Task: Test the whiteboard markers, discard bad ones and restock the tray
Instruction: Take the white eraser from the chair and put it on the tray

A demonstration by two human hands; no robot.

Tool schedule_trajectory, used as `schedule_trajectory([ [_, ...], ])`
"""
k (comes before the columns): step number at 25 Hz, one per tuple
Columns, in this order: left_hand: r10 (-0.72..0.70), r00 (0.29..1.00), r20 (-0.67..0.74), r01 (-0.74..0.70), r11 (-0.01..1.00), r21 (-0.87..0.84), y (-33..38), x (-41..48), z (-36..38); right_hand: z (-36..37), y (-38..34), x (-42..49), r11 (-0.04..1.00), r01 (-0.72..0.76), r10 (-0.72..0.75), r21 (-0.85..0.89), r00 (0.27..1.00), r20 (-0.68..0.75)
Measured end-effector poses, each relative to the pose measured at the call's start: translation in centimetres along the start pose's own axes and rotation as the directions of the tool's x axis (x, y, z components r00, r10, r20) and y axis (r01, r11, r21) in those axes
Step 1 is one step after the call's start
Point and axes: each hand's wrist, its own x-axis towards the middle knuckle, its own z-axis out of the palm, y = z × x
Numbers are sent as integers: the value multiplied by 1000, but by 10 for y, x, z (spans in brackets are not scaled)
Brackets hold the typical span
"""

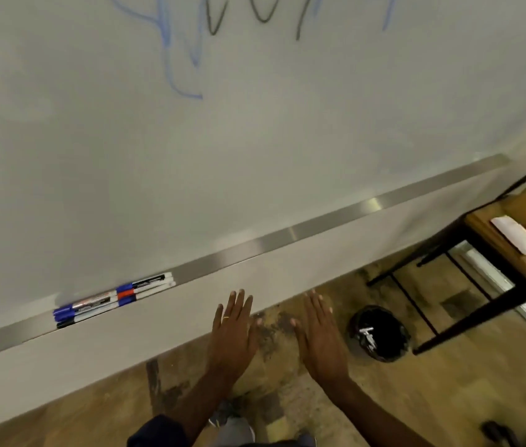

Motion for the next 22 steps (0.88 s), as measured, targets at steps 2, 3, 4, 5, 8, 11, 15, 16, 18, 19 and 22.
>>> schedule_trajectory([
  [2,89,996,11,-90,996,23,40,-1,11,-22,33,-29,997,-76,75,-11,996,-50],
  [3,131,991,41,-132,991,9,62,-1,18,-32,50,-43,992,-124,123,-11,990,-70],
  [4,163,982,91,-164,987,-5,82,-1,26,-42,66,-58,985,-173,172,-4,982,-81],
  [5,199,973,120,-199,980,-14,108,1,34,-53,85,-73,975,-222,221,2,969,-109],
  [8,315,937,154,-314,949,-28,180,13,49,-83,131,-101,935,-354,352,22,916,-191],
  [11,460,867,189,-466,884,-13,243,31,59,-109,169,-112,894,-444,441,55,856,-270],
  [15,606,765,219,-612,790,-47,323,71,85,-143,222,-111,820,-559,562,120,748,-353],
  [16,630,745,221,-634,771,-58,343,83,91,-152,236,-107,802,-579,587,146,722,-366],
  [18,669,707,230,-671,737,-82,383,110,101,-171,263,-92,777,-608,616,160,684,-391],
  [19,684,689,238,-685,723,-93,400,124,104,-180,276,-83,765,-624,629,162,668,-398],
  [22,717,654,239,-714,690,-115,450,168,108,-205,312,-51,720,-672,671,173,611,-421],
])
